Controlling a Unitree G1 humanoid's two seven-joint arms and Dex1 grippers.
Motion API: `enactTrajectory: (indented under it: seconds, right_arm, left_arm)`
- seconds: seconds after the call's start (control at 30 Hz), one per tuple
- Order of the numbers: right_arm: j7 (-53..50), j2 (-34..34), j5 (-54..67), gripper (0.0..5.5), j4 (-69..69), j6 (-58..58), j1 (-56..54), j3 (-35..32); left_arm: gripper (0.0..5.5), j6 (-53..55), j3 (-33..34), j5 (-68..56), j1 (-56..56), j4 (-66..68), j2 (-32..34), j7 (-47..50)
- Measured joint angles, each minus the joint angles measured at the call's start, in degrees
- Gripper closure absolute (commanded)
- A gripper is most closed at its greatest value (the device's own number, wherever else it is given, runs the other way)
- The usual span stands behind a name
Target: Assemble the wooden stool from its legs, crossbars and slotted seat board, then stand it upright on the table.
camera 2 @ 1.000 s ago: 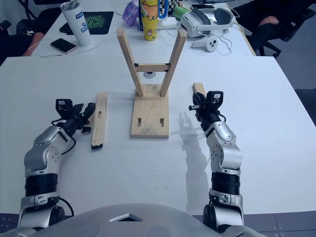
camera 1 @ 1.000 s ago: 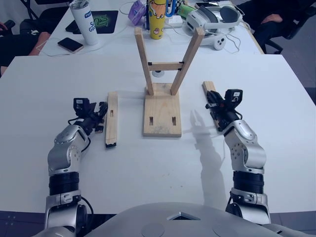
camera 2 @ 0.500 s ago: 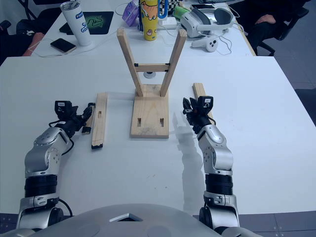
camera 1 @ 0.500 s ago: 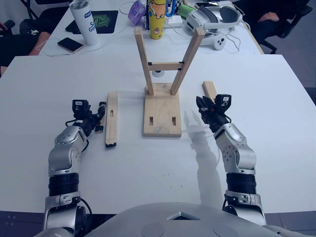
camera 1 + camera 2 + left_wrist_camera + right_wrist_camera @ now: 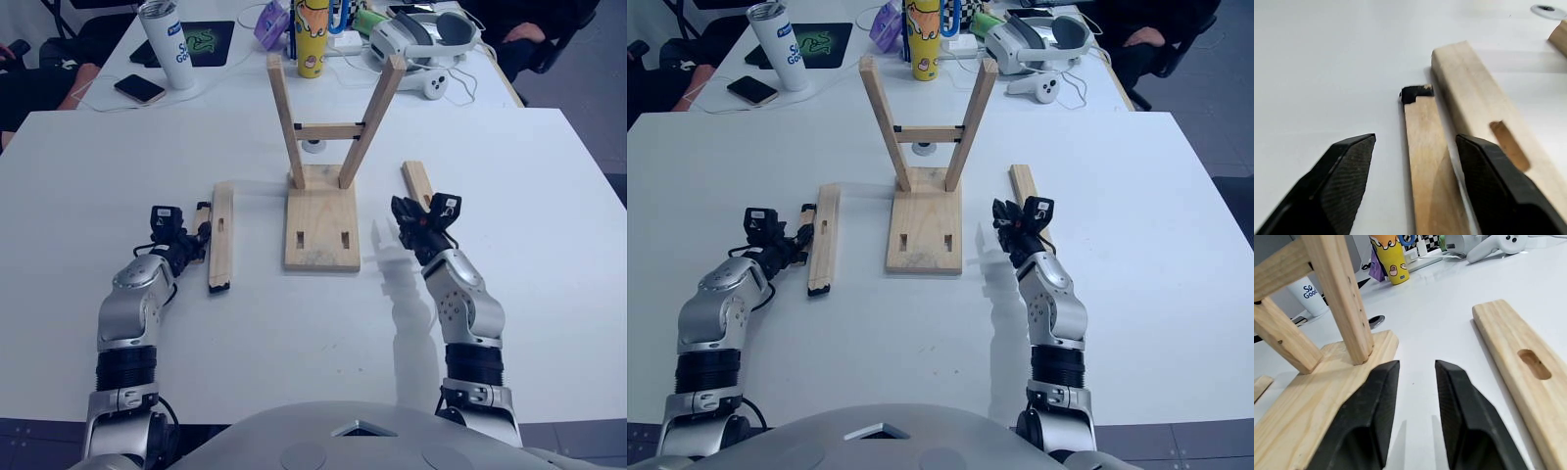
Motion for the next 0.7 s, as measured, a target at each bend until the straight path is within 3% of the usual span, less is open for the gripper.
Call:
enactTrajectory:
  seconds: [0.27,0.7]
  right_arm:
    - [-1.88,0.21,0.44,4.16,-1.77,0.91,-0.31,-0.64]
    - [-6.06,1.57,-0.13,4.12,-1.67,-0.11,-0.77,-1.84]
  left_arm:
    - [2.46,5.82,0.46,-0.12,-0.22,-1.81,-1.18,1.47]
    - [4.07,8.24,-2.12,1.2,-5.46,4.01,2.79,-1.14]
